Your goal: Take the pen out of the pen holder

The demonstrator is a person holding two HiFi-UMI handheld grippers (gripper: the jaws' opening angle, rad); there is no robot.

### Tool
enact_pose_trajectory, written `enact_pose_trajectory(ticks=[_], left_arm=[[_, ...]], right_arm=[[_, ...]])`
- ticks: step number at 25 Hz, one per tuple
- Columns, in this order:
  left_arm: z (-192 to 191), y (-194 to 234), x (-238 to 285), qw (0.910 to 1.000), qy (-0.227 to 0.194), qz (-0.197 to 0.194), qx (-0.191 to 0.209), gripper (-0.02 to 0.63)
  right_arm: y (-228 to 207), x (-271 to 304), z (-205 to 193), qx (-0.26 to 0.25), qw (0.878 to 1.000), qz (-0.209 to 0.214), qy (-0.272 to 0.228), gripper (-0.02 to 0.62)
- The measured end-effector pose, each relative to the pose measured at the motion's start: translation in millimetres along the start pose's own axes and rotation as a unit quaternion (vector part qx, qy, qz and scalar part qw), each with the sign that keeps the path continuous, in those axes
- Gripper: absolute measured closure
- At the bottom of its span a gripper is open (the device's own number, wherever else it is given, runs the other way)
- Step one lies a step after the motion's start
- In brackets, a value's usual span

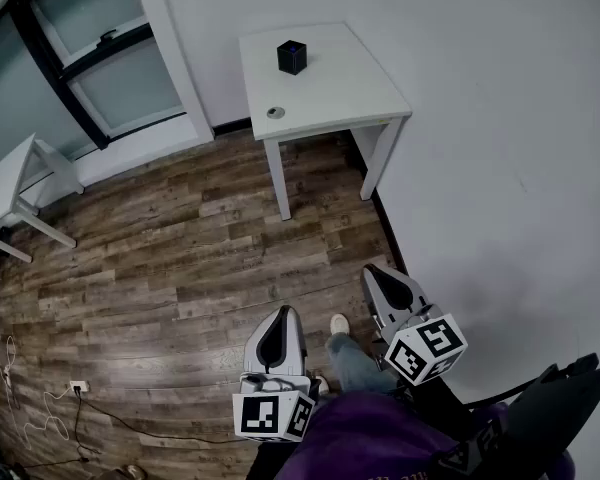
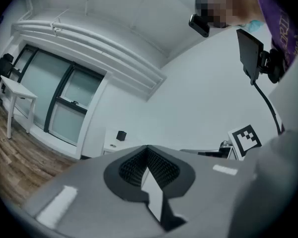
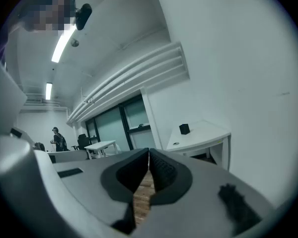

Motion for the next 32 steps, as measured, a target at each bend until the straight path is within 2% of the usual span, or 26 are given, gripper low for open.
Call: enact_pose_trajectory(ticks=[8, 16, 23, 32], left_arm=[[25.0, 4.0, 79.0, 0.9995, -0.023, 0.019, 0.008, 0.6], [31.5, 7.2, 152.8, 0.9988, -0.03, 0.038, 0.005, 0.6], [30.3, 8.0, 198.5, 0.9985, -0.029, 0.048, -0.002, 0.6], [36.8, 38.3, 250.0, 0.9981, -0.022, 0.057, -0.008, 0.6]], right_arm=[[-54.9, 59.7, 34.0, -0.012, 1.0, 0.016, 0.002, 0.583], [-103.5, 111.1, 56.7, -0.012, 0.999, 0.039, 0.0, 0.583], [-137.3, 137.9, 59.3, -0.01, 0.999, 0.038, 0.012, 0.583], [-162.3, 191.5, 63.4, -0.006, 0.999, 0.037, 0.019, 0.583]])
Point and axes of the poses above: the fingertips, and each gripper's own axes: x forward along the fingers, y to its left, z out of its top, the point moved 2 cm from there along -x, backward along the fingers, and after that the axes turned 3 degrees about -x, right-handed, at the moved point
